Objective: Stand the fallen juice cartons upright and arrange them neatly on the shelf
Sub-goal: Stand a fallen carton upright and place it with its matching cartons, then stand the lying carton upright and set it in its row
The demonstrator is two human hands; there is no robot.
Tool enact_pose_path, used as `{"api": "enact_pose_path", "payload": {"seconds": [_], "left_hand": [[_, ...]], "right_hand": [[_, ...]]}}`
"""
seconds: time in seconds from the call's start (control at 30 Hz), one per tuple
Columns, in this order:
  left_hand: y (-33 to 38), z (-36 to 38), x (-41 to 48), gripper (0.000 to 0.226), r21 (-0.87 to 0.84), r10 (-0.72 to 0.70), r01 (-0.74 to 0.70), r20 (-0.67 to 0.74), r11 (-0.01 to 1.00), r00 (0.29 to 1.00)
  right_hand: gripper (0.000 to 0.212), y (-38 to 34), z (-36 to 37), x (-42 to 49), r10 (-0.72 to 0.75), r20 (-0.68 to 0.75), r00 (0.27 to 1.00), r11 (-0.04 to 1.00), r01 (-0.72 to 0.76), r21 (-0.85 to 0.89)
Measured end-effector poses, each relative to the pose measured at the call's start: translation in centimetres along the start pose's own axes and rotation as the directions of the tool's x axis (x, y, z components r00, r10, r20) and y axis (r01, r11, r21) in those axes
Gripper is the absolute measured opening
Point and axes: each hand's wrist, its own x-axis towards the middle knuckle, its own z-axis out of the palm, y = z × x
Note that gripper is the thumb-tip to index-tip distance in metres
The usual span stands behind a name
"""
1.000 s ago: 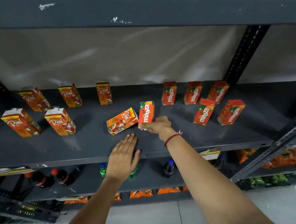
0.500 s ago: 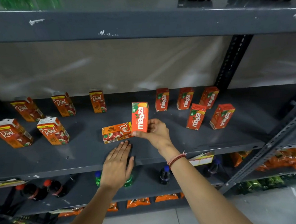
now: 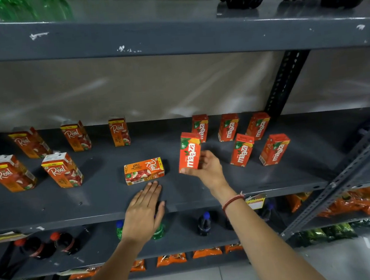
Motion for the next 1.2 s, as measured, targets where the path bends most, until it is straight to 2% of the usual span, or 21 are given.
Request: {"api": "enact_pose_path", "payload": {"seconds": [0.17, 0.3, 0.5, 0.63, 0.73, 0.77, 0.83, 0.87, 0.9, 0.97, 1.1, 1.2], "left_hand": [[0.0, 0.0, 0.0, 0.060, 0.011, -0.005, 0.005, 0.001, 1.000, 1.000], [0.1, 0.1, 0.0, 0.061, 0.013, 0.000, 0.000, -0.010, 1.000, 1.000], [0.0, 0.1, 0.0, 0.061, 0.013, -0.009, 0.009, -0.004, 1.000, 1.000], [0.1, -0.1, 0.0, 0.061, 0.014, -0.014, 0.014, 0.014, 1.000, 1.000], [0.1, -0.3, 0.0, 0.062, 0.016, -0.018, 0.018, 0.024, 1.000, 1.000], [0.0, -0.3, 0.0, 0.062, 0.017, -0.016, 0.016, 0.026, 1.000, 1.000], [0.0, -0.4, 0.0, 0.061, 0.017, -0.007, 0.006, 0.025, 1.000, 1.000], [-0.1, -0.4, -0.1, 0.061, 0.018, -0.003, 0.003, 0.025, 1.000, 1.000], [-0.3, -0.4, -0.1, 0.061, 0.017, -0.002, 0.002, 0.026, 1.000, 1.000], [-1.0, -0.6, -0.4, 0.061, -0.004, -0.004, 0.004, 0.031, 1.000, 1.000], [-2.9, -1.6, -1.4, 0.061, -0.040, -0.011, 0.011, 0.007, 0.999, 1.000], [-4.7, -2.5, -2.1, 0.059, -0.055, -0.061, 0.059, -0.038, 0.997, 0.997]], "right_hand": [[0.053, 0.8, -3.6, 1.8, -0.016, -0.051, 0.999, 0.974, 0.004, -0.227], [0.059, 1.6, -5.0, 2.5, 0.005, -0.046, 0.999, 0.967, -0.016, -0.255], [0.056, 1.9, -5.4, 3.4, 0.005, -0.010, 1.000, 0.929, -0.009, -0.371], [0.055, 2.5, -4.9, 3.2, 0.015, -0.051, 0.999, 0.926, -0.033, -0.375], [0.055, 3.0, -3.8, 1.8, -0.034, -0.207, 0.978, 0.947, -0.034, -0.318], [0.056, 3.0, -3.3, 0.9, -0.076, -0.306, 0.949, 0.953, -0.022, -0.304], [0.051, 3.1, -1.8, -1.0, -0.160, -0.507, 0.847, 0.953, -0.001, -0.303], [0.044, 2.9, -1.0, -2.0, -0.195, -0.567, 0.800, 0.950, 0.010, -0.312], [0.035, 2.7, 0.0, -2.9, -0.200, -0.586, 0.785, 0.952, 0.015, -0.304], [0.024, 2.3, 2.4, -3.9, -0.131, -0.533, 0.836, 0.969, -0.004, -0.246], [0.039, -0.1, 7.1, -4.5, 0.100, -0.272, 0.957, 0.971, -0.153, -0.182], [0.038, -1.8, 10.5, -4.5, 0.215, -0.090, 0.972, 0.957, -0.228, -0.177]]}}
